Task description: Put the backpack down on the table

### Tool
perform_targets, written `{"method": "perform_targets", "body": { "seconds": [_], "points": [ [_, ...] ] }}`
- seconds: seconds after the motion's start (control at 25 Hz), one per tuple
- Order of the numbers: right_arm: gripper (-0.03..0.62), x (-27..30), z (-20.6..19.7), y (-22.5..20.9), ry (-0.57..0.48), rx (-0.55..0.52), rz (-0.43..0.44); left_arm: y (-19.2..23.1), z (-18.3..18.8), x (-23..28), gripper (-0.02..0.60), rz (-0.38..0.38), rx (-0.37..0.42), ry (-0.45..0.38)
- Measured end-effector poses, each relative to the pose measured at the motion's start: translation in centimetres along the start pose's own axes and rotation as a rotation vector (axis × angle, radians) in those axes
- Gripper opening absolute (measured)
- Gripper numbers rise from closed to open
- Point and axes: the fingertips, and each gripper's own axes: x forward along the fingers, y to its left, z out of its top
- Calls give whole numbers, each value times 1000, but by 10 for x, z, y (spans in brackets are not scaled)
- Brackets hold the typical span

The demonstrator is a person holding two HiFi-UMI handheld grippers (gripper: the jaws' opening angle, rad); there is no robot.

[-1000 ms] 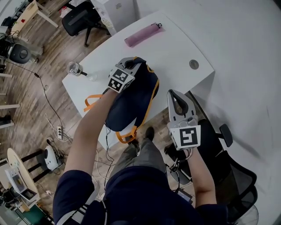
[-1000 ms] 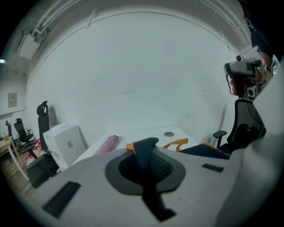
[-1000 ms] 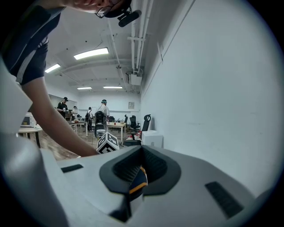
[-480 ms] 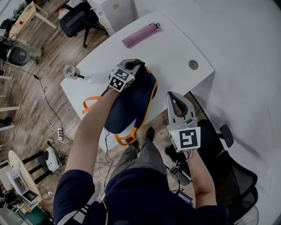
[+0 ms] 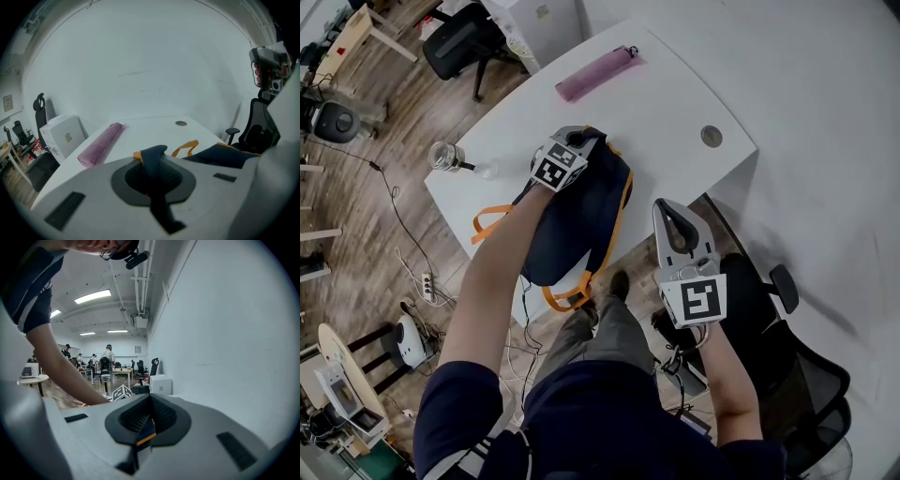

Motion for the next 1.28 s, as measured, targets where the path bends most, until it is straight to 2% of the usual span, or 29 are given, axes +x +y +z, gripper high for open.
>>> {"method": "perform_targets", "body": {
  "seconds": [0.32, 0.56, 1.28],
  "points": [
    [0, 1, 3, 4, -25, 18, 5, -1, -6, 6, 3, -13, -7, 19],
    [0, 1, 2, 4, -21, 28, 2, -3, -15, 12, 3, -24, 7, 49],
    [0, -2, 0, 6, -10, 32, 5, -5, -23, 16, 5, -64, -18, 111]
  ]
}}
